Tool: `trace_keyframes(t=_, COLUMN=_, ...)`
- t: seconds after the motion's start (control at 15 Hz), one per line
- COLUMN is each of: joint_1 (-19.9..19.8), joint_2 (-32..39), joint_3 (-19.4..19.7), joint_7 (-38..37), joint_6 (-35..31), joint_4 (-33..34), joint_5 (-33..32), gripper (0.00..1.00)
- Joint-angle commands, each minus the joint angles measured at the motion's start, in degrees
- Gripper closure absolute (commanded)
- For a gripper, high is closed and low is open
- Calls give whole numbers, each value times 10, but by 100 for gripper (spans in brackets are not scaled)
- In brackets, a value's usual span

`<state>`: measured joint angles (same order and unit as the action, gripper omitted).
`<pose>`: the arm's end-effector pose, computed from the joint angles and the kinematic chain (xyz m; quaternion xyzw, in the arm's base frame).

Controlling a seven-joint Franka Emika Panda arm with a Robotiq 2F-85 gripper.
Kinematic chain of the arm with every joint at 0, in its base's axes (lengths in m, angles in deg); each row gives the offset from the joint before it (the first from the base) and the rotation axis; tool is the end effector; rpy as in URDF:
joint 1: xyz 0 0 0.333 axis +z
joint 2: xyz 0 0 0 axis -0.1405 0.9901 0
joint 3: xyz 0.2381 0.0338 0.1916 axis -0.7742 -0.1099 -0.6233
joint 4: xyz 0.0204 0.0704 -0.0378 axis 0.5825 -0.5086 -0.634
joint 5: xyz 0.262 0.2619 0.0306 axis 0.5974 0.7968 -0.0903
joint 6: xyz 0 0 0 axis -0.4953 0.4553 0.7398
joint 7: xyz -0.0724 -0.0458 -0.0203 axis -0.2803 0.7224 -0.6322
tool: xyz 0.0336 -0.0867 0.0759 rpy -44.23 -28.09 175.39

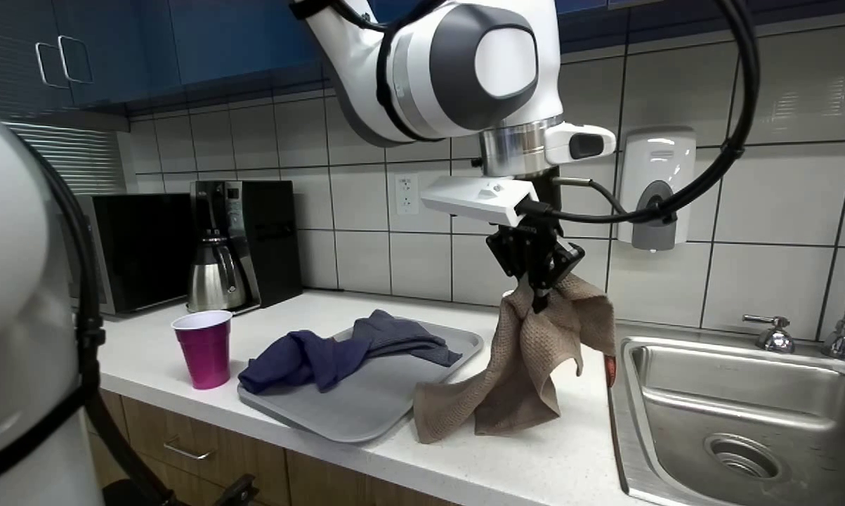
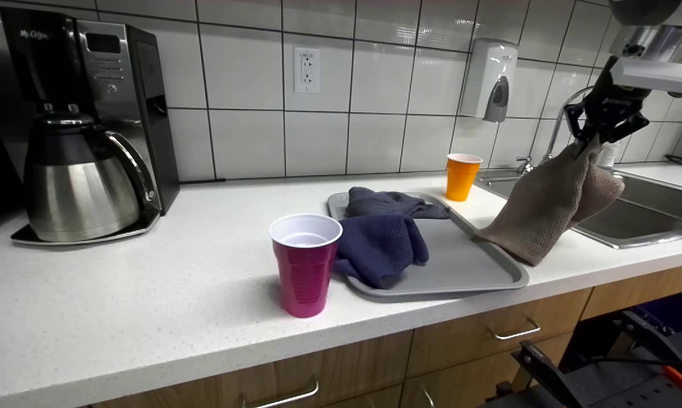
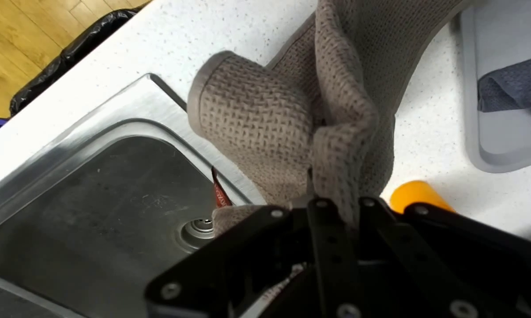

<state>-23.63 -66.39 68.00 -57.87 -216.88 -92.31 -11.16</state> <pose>0.3715 -0.2048 0.3460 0.9551 -0.2588 0.1436 0.0151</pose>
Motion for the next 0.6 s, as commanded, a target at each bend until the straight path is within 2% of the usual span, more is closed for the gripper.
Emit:
trace_keyframes(t=0.0, joint_1=5, joint_2=34, joint_3=-12, joint_7=3, joint_6=-2, joint_4=20, joint_5=-4, gripper=99)
trace_keyframes(t=0.53, joint_1=26, joint_2=100, joint_3=-26, joint_7=-4, joint_6=-7, joint_4=39, joint_5=-4, gripper=99)
